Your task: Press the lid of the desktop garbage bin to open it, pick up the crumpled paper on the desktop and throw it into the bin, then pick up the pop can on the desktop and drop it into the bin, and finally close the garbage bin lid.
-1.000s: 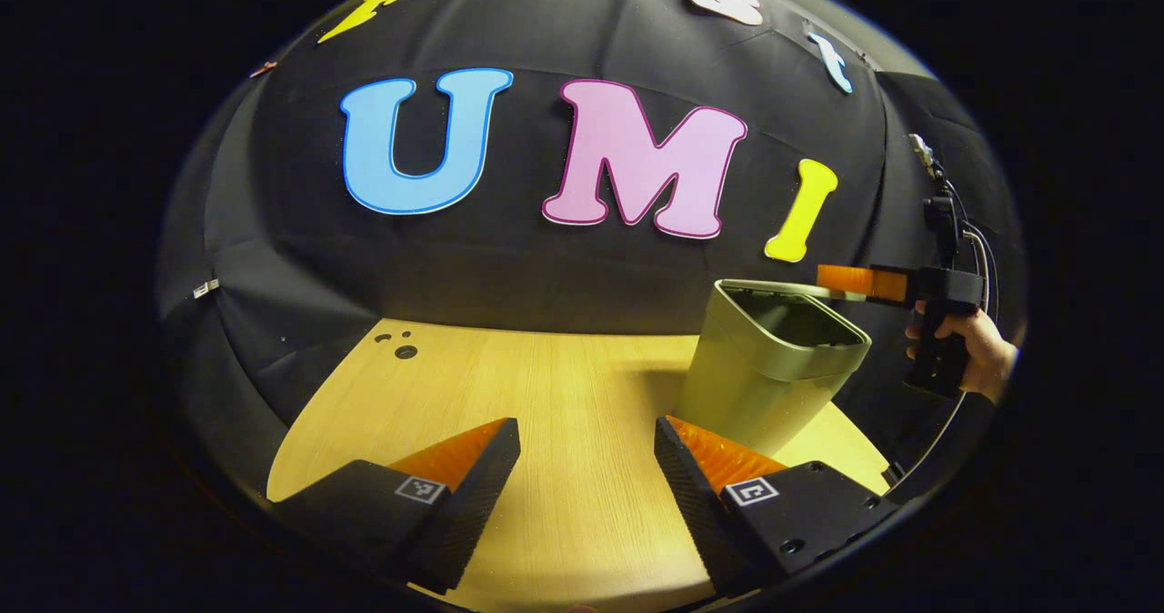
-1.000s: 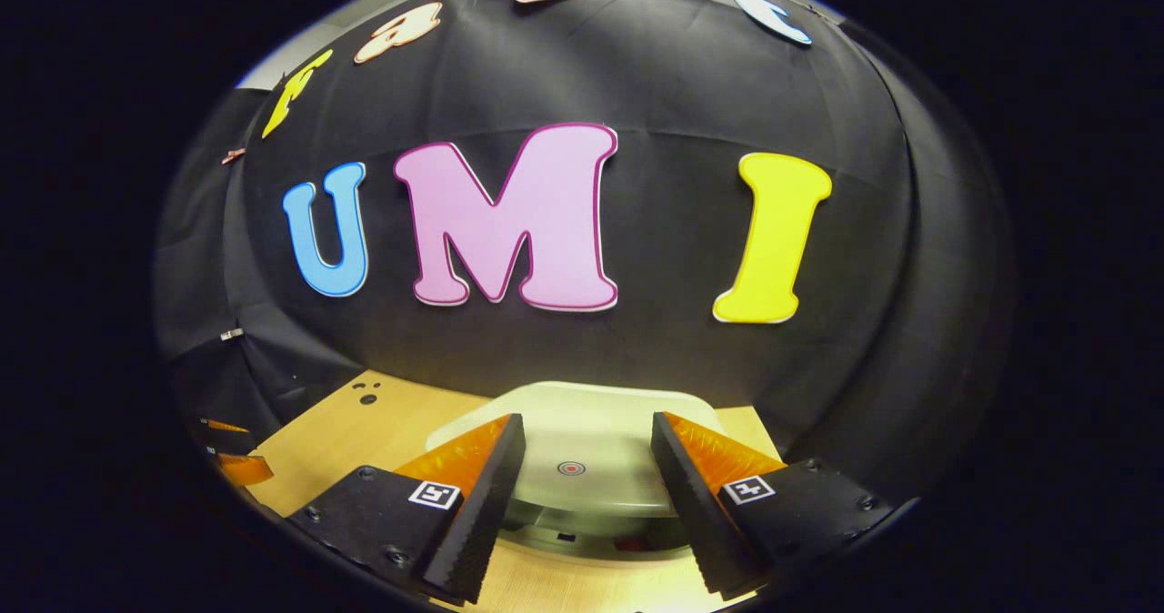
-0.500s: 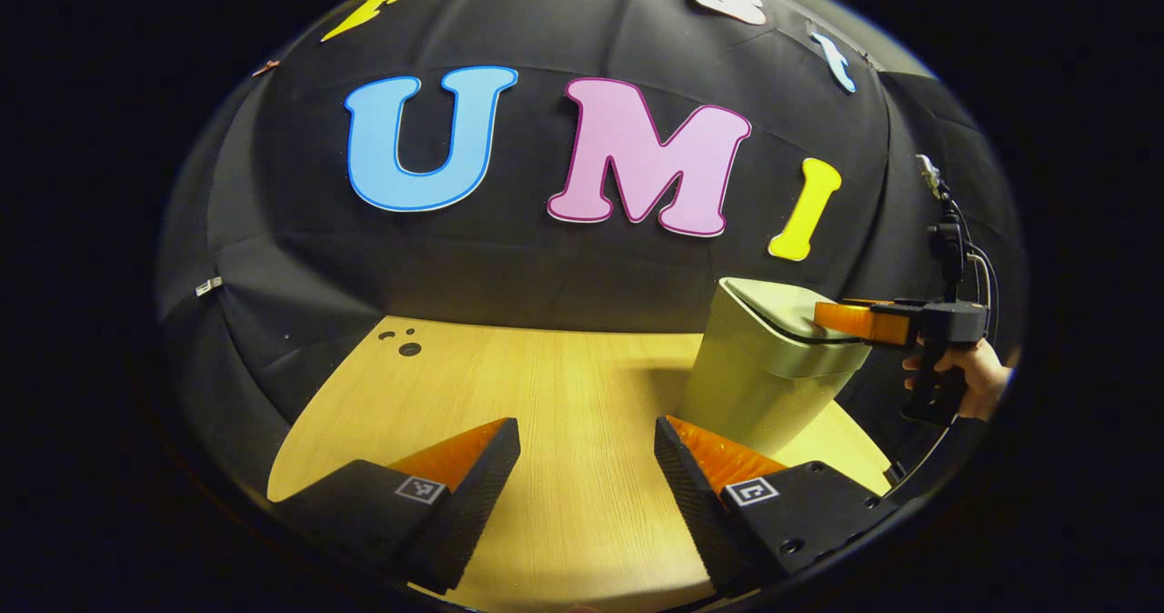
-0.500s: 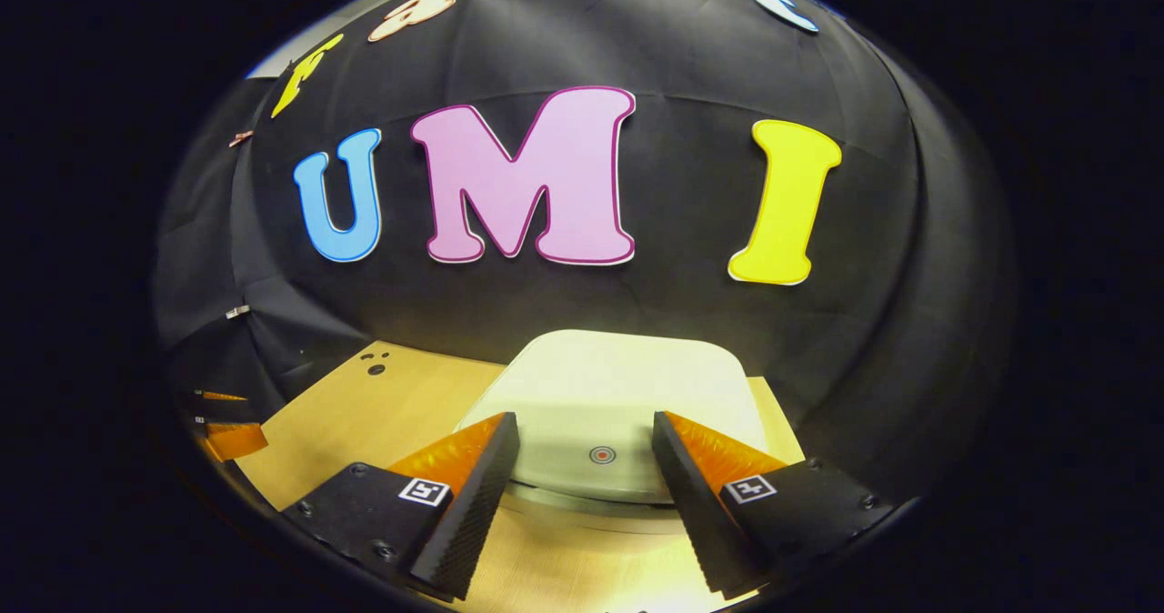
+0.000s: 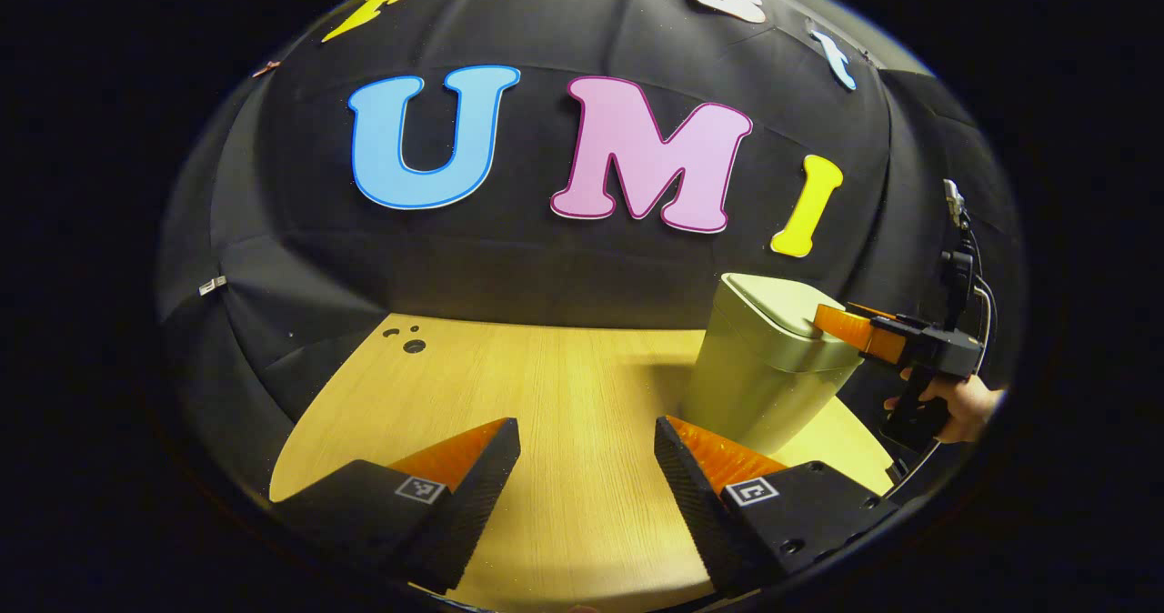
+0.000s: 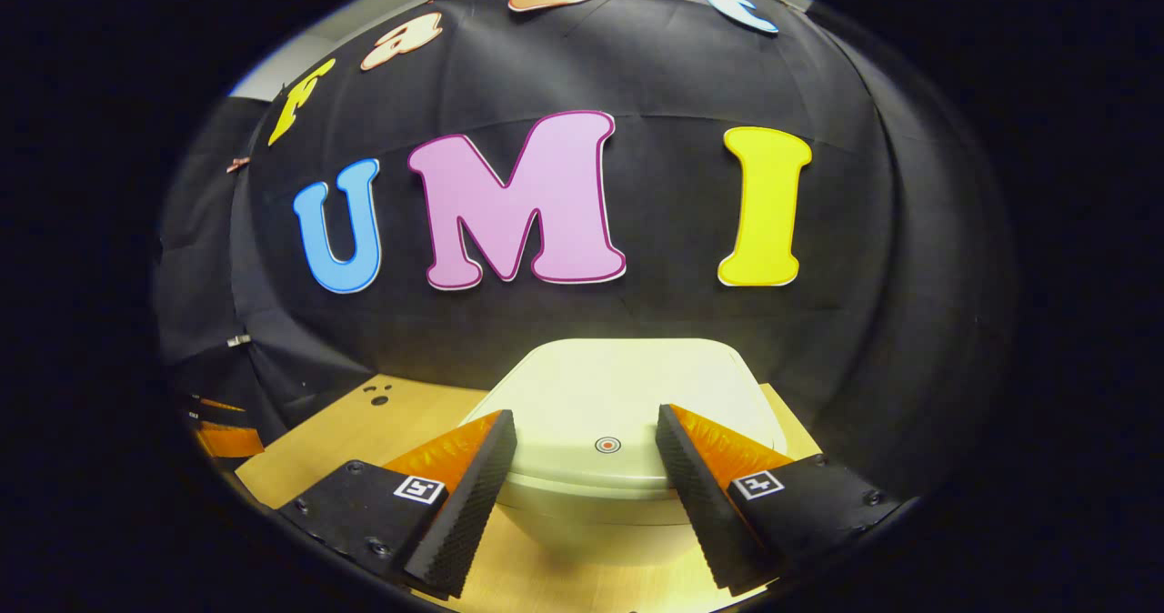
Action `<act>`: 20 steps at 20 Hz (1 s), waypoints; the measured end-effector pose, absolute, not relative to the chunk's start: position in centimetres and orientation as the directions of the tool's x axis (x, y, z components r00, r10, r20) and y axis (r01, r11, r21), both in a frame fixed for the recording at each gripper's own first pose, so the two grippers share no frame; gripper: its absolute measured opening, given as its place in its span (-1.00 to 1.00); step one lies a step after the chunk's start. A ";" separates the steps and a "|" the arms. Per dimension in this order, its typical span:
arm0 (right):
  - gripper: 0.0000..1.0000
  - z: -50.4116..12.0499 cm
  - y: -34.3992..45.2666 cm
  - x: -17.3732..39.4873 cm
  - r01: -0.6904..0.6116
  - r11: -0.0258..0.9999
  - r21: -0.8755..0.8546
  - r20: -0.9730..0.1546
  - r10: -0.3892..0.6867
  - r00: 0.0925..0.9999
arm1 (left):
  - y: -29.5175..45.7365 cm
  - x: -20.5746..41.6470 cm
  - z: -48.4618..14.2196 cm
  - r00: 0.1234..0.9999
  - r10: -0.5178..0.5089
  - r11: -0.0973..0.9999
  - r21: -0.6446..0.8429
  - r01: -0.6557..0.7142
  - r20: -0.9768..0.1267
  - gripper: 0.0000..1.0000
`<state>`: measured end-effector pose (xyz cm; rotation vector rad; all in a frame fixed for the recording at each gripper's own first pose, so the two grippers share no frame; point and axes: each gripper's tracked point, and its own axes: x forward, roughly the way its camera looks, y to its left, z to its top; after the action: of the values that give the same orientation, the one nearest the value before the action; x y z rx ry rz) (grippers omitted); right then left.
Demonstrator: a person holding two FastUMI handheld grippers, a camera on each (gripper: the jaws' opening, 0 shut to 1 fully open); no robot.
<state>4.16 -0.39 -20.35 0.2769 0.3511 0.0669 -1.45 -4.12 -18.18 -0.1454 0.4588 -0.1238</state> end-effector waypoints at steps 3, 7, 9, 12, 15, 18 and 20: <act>0.97 -20.9 -0.2 4.1 -0.040 0.968 0.249 -0.345 0.127 0.930 | -4.1 -1.7 -18.2 0.889 -0.151 0.982 -0.166 0.086 -0.432 0.92; 0.99 -20.7 -0.3 4.2 -0.056 0.968 0.246 -0.340 0.140 0.930 | -4.0 -2.0 -18.1 0.891 -0.156 0.981 -0.170 0.091 -0.426 0.92; 0.96 -20.1 -0.4 4.4 -0.060 0.963 0.262 -0.320 0.145 0.936 | -3.9 -2.1 -17.8 0.895 -0.160 0.981 -0.171 0.096 -0.417 0.91; 0.94 -19.7 -0.6 4.3 -0.064 0.967 0.245 -0.329 0.145 0.933 | -3.8 -2.4 -17.6 0.898 -0.167 0.980 -0.171 0.105 -0.407 0.92; 0.94 -17.6 -0.4 4.1 -0.072 0.972 0.225 -0.291 0.137 0.947 | -3.6 -2.5 -17.5 0.900 -0.179 0.977 -0.183 0.114 -0.397 0.92; 0.94 -15.7 0.2 3.1 -0.068 0.969 0.238 -0.266 0.133 0.955 | -3.4 -2.5 -17.3 0.903 -0.193 0.974 -0.183 0.130 -0.383 0.92; 0.94 -14.6 1.1 2.1 -0.074 0.965 0.250 -0.253 0.139 0.957 | -3.4 -2.4 -17.0 0.906 -0.205 0.972 -0.184 0.145 -0.371 0.92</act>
<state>2.08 1.07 -14.57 0.2414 0.2725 0.1093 -2.35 -3.36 -17.04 -0.1535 0.3987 -0.1812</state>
